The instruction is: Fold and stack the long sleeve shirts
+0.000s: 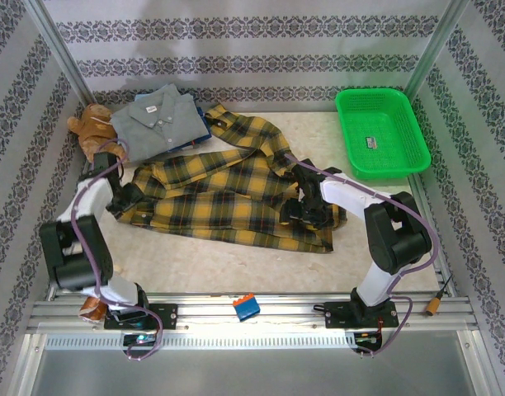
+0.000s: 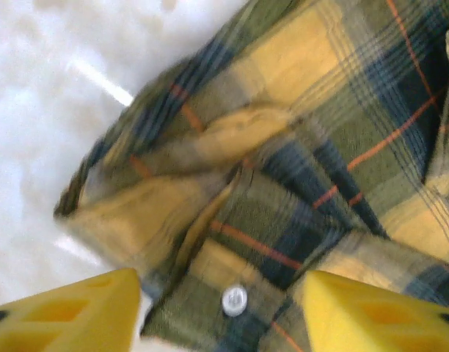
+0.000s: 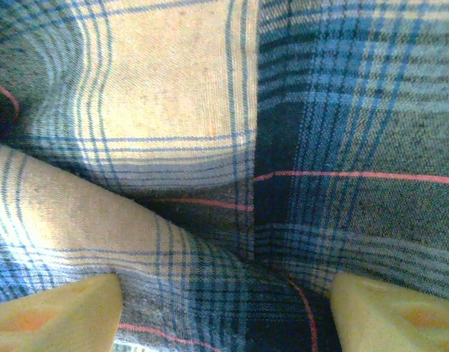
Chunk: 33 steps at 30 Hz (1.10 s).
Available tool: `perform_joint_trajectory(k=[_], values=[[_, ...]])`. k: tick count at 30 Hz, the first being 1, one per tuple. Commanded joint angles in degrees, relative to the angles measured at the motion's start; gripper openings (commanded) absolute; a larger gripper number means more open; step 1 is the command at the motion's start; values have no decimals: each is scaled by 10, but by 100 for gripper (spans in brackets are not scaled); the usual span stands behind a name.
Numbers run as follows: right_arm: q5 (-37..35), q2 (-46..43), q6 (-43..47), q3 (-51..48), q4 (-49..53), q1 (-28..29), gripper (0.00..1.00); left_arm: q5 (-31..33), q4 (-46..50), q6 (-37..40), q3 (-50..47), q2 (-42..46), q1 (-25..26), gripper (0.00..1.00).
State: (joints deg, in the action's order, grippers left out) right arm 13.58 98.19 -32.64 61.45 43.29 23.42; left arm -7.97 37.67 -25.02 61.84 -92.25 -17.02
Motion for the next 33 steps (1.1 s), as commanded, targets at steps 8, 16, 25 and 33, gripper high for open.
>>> perform_joint_trajectory(k=[8,16,25,33], values=[[6,-9,6,-11,-2,2,74,-9,67,75,55,-98,-11,48],[6,-9,6,-7,-2,3,74,-20,18,75,37,-118,-12,48],[4,-3,7,-3,-1,4,73,-35,-14,89,18,-103,-12,27],[4,5,7,0,-2,5,73,-38,-18,105,1,-54,-12,15]])
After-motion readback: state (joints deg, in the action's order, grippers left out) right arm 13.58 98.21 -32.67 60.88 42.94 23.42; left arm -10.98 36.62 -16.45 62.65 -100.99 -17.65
